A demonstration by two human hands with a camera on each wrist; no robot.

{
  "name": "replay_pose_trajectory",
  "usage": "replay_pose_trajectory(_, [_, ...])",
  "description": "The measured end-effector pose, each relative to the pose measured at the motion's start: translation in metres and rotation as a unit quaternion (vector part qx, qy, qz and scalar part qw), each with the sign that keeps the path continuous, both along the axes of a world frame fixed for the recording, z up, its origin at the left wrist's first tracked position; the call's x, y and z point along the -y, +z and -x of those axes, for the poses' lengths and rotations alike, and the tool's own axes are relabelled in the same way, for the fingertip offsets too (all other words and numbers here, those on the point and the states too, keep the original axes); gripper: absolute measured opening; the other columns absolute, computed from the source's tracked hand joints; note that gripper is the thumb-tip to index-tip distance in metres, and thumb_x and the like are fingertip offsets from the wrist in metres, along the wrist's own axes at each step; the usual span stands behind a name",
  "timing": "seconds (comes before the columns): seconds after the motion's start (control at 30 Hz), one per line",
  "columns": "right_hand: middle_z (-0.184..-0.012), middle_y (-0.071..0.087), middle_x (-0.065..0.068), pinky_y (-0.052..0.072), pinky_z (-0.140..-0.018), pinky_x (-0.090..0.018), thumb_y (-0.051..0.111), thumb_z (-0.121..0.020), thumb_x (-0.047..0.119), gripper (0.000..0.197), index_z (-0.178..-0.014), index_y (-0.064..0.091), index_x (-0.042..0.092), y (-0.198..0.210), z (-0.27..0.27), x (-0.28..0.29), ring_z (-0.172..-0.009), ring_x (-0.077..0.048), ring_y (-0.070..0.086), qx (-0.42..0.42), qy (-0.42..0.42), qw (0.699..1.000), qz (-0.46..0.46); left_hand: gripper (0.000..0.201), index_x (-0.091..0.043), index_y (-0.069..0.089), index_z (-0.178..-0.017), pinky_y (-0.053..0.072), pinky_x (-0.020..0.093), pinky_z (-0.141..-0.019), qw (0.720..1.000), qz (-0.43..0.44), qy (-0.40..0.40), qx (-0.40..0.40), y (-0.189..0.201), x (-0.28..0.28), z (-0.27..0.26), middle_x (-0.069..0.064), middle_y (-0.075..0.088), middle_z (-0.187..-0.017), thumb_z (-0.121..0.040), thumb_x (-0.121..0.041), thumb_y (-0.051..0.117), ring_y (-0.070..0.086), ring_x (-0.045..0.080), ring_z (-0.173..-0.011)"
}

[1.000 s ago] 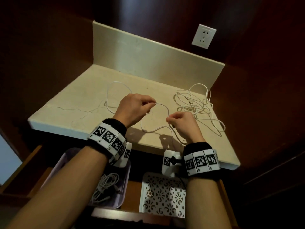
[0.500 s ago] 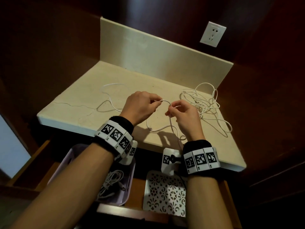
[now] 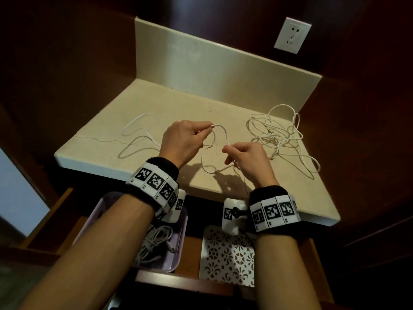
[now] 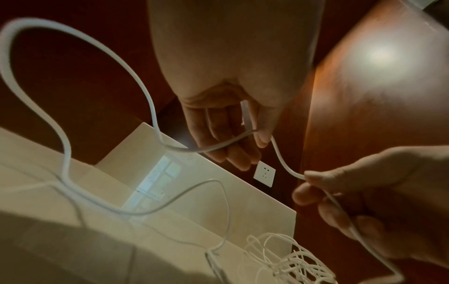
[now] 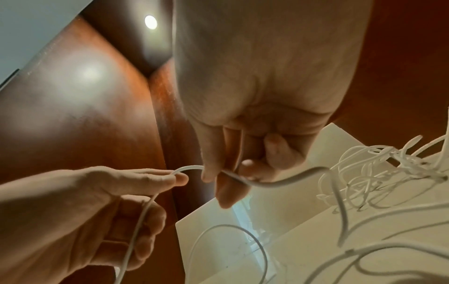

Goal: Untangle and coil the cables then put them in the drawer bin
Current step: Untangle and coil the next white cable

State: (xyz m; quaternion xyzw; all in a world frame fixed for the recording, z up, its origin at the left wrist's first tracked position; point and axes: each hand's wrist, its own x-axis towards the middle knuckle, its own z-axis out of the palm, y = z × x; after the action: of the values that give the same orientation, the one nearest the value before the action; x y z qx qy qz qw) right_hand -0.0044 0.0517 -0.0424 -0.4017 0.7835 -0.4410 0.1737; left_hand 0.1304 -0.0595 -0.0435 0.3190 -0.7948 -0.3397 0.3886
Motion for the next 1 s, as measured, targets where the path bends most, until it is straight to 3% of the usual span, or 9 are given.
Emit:
replay_pose_trajectory(0.1, [-0.063,0.068,-0.006,0.038,-0.051,-0.027,0.061,-0.093,0.021,0.016,-0.086,0.072,0.012,0.001,-0.004,0.000,-0.051,-0.013,0.047,0.054,0.014,0.997,0.045,0.020,-0.037,0.072,-0.109,0.055,0.038,-0.072,1.000,-0.015,-0.023,-0.008,-0.003,-0.003,0.003,-0.004,0.070,-0.065,-0.092,-0.039,0.060,0.064,0.013,-0.059])
replay_pose_trajectory(0.2, [-0.064,0.066,-0.012,0.039,-0.046,-0.025,0.055,-0.096,0.012,0.007,-0.099,0.062,0.009,0.002,-0.009,0.000,-0.048,-0.016,0.048,0.136,0.018,0.986,0.099,0.024,-0.042,0.068,-0.115,0.056,0.041,-0.071,0.998,-0.019,-0.066,-0.004,-0.004,-0.006,0.005,-0.005,0.070,-0.068,-0.093,-0.035,0.060,0.064,0.016,-0.060])
replay_pose_trajectory(0.37, [-0.068,0.067,-0.016,0.046,-0.047,-0.025,0.047,-0.102,0.022,0.019,-0.100,0.057,0.005,0.002,-0.014,-0.001,-0.050,-0.018,0.054,0.189,0.025,0.970,0.150,0.031,-0.053,0.061,-0.118,0.055,0.046,-0.071,0.993,-0.018,-0.112,-0.013,-0.008,-0.012,0.007,-0.006,0.069,-0.073,-0.094,-0.034,0.055,0.062,0.021,-0.064])
replay_pose_trajectory(0.5, [-0.072,0.066,-0.017,0.049,-0.049,-0.027,0.044,-0.103,0.029,0.027,-0.114,0.058,0.009,0.004,-0.017,-0.003,-0.056,-0.022,0.059,0.186,0.030,0.966,0.178,0.030,-0.049,0.061,-0.120,0.054,0.043,-0.068,0.995,-0.009,-0.102,-0.012,-0.007,-0.015,0.007,-0.008,0.067,-0.067,-0.096,-0.033,0.055,0.053,0.009,-0.058])
replay_pose_trajectory(0.6, [-0.077,0.063,-0.016,0.048,-0.049,-0.025,0.046,-0.102,0.028,0.026,-0.106,0.063,0.008,0.004,-0.018,-0.005,-0.057,-0.020,0.061,0.179,0.015,0.965,0.189,0.022,-0.032,0.072,-0.112,0.047,0.033,-0.064,0.998,-0.009,-0.066,-0.015,-0.003,-0.017,0.008,-0.008,0.069,-0.063,-0.096,-0.030,0.056,0.054,0.000,-0.057])
replay_pose_trajectory(0.67, [-0.075,0.063,-0.014,0.048,-0.049,-0.024,0.049,-0.102,0.025,0.021,-0.102,0.065,0.011,0.005,-0.017,-0.007,-0.056,-0.018,0.061,0.175,0.011,0.964,0.200,0.020,-0.025,0.077,-0.096,0.050,0.035,-0.070,0.999,-0.013,-0.046,-0.010,-0.001,-0.019,0.008,-0.009,0.069,-0.062,-0.095,-0.030,0.058,0.062,0.007,-0.065])
replay_pose_trajectory(0.77, [-0.073,0.064,-0.014,0.051,-0.052,-0.025,0.050,-0.101,0.020,0.018,-0.113,0.063,0.017,0.009,-0.017,-0.008,-0.057,-0.020,0.060,0.175,0.021,0.960,0.216,0.023,-0.021,0.078,-0.084,0.051,0.038,-0.074,0.999,-0.008,-0.043,0.003,0.002,-0.022,0.010,-0.008,0.071,-0.063,-0.093,-0.030,0.059,0.065,0.013,-0.069])
replay_pose_trajectory(0.9, [-0.069,0.063,-0.014,0.053,-0.052,-0.024,0.051,-0.100,0.017,0.019,-0.100,0.068,0.008,0.009,-0.019,-0.006,-0.054,-0.019,0.060,0.183,0.008,0.953,0.240,0.027,-0.022,0.078,-0.084,0.051,0.040,-0.075,0.998,0.005,-0.056,0.017,0.001,-0.023,0.013,-0.006,0.072,-0.068,-0.094,-0.035,0.057,0.066,0.016,-0.074])
replay_pose_trajectory(1.0, [-0.063,0.064,-0.010,0.053,-0.050,-0.022,0.049,-0.101,0.011,0.019,-0.093,0.065,0.005,0.011,-0.017,-0.006,-0.051,-0.018,0.062,0.207,-0.003,0.944,0.258,0.026,-0.024,0.075,-0.101,0.053,0.041,-0.081,0.995,-0.012,-0.092,0.028,-0.003,-0.024,0.015,-0.006,0.075,-0.085,-0.092,-0.041,0.056,0.067,0.015,-0.085])
